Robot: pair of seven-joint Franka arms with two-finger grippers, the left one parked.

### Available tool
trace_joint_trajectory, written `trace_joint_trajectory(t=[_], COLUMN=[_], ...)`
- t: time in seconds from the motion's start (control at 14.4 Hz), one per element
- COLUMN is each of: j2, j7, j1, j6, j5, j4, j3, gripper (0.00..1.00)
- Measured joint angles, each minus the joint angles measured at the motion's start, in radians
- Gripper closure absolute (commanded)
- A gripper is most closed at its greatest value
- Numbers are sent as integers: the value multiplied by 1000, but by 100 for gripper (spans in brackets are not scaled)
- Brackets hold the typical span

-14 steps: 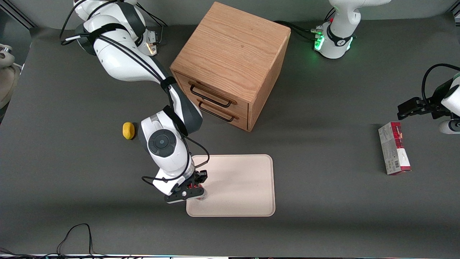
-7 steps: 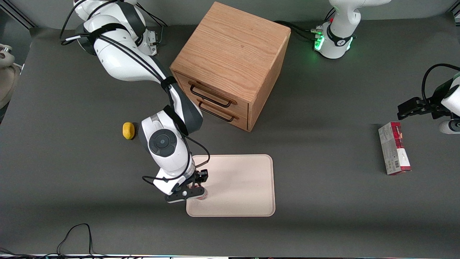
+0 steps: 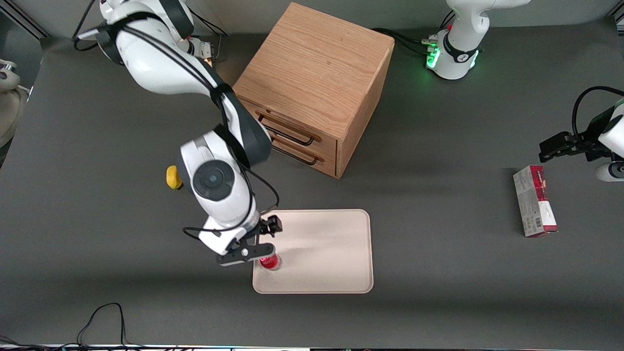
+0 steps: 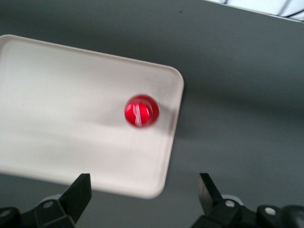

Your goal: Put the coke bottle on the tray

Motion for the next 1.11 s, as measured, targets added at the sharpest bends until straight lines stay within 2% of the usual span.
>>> trace_joint_trajectory(t=[0.28,0.63,0.76,0.9,1.11], j2=[-188,-338,-417,-514,-657], j7=[0,0,-3,-30,-183], j1=[1,-6,-35,-104,-231], j6=[-231,-423,-416,-376,-280], j5=[0,0,1,6,16], j4=[2,-29,-116,-239,-433], j3=[4,-10,-22,-24,-29], gripper=[0,0,0,0,0])
